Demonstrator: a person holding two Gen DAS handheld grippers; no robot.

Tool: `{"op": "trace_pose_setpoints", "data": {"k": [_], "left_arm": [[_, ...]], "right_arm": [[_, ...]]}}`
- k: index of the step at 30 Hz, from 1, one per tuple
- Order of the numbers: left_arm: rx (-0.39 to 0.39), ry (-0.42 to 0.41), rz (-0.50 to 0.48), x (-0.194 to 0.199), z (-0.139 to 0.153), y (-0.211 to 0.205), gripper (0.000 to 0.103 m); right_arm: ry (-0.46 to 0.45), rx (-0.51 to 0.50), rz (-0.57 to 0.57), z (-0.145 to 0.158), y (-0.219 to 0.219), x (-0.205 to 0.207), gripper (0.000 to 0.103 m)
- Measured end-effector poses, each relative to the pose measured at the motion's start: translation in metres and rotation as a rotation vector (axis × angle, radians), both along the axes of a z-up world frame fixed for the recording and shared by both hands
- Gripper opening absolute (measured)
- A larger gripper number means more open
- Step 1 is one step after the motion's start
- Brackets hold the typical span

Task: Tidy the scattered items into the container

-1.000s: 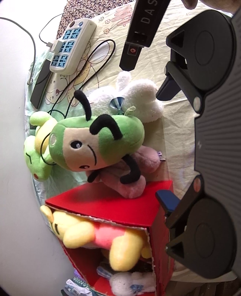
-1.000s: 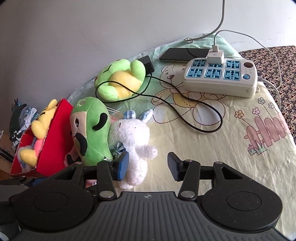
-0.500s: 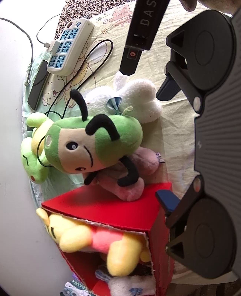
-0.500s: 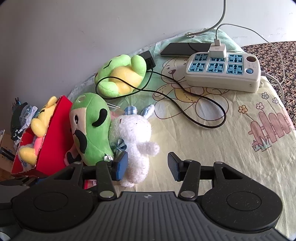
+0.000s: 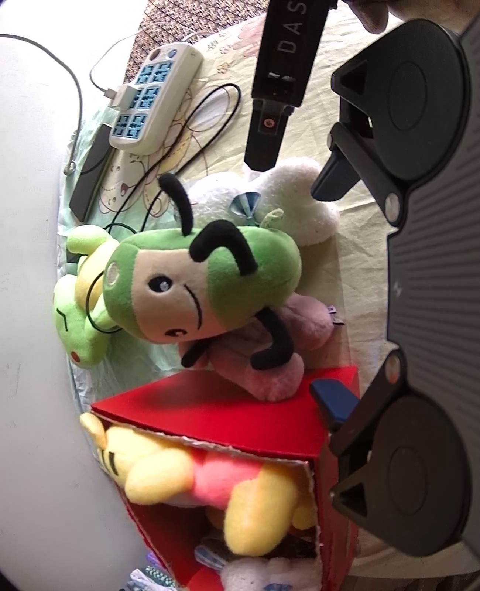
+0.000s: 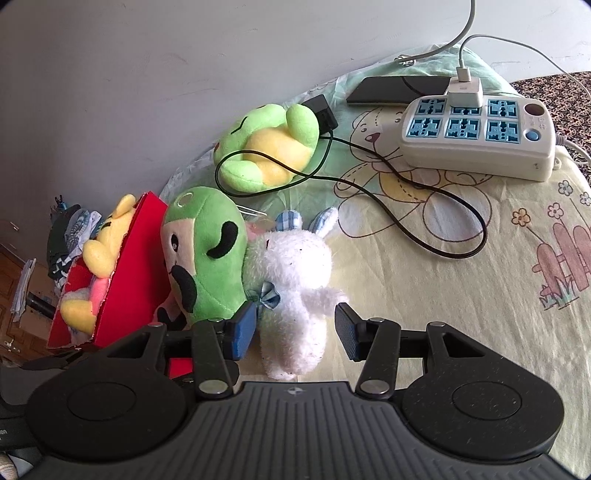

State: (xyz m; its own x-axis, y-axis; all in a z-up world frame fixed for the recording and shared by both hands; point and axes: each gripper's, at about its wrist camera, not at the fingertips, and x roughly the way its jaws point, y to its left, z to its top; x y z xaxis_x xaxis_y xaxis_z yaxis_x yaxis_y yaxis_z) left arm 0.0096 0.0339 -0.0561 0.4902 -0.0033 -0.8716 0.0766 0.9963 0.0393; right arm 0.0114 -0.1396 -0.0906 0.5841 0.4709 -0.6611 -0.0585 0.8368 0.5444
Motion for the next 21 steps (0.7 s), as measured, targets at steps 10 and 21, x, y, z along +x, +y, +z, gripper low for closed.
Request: {"op": "trace_pose_setpoints", "data": {"k": [10, 21], "left_arm": [[-0.156, -0.034, 0.023, 0.004, 0.007, 0.01, 0.102], [-0.138, -0.09, -0.045, 0.002, 0.003, 0.0, 0.099]], "right_arm": [[-0.106, 0.077, 0.107, 0.017, 0.014, 0.025, 0.05], [-0.112, 0.118, 0.262, 0.014, 0.02, 0.05, 0.05]]}}
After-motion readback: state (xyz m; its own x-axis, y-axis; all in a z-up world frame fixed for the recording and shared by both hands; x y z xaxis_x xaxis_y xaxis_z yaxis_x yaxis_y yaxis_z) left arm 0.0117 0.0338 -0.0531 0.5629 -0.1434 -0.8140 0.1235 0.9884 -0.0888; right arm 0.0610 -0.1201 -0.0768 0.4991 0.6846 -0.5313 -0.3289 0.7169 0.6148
